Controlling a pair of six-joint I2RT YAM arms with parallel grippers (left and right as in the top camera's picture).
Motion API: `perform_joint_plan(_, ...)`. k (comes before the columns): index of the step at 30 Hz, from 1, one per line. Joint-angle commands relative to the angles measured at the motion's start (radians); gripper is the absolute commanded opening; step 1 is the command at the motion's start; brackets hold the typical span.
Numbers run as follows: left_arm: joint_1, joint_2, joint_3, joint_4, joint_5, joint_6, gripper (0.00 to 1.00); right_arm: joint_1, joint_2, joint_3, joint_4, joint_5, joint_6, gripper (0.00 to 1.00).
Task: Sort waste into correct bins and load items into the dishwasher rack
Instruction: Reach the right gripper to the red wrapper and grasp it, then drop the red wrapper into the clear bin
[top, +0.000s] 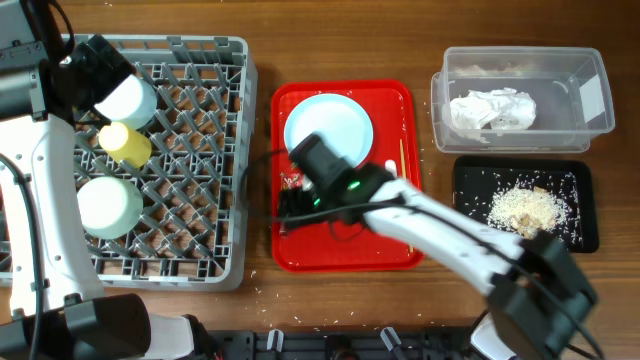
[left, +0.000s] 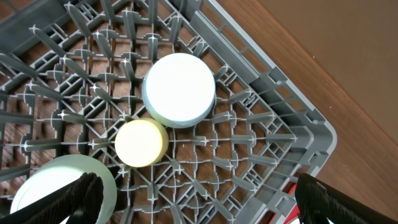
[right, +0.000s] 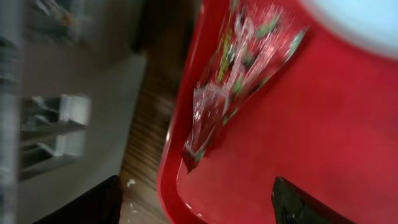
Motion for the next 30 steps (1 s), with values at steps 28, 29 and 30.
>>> perform_joint_plan(28, -0.002, 0.000, -0.005, 0.003, 0.005, -0.009, 1.00, -0.849, -0.109, 0.070, 0.212, 0.467, 0.043, 0.47)
perform_joint_plan(29, -0.002, 0.000, -0.005, 0.003, 0.005, -0.009, 1.00, -0.862, -0.048, 0.070, 0.284, 0.397, -0.039, 0.87)
perform_joint_plan(30, -0.002, 0.000, -0.005, 0.003, 0.005, -0.009, 1.00, -0.865, -0.006, 0.070, 0.306, 0.322, -0.108, 1.00)
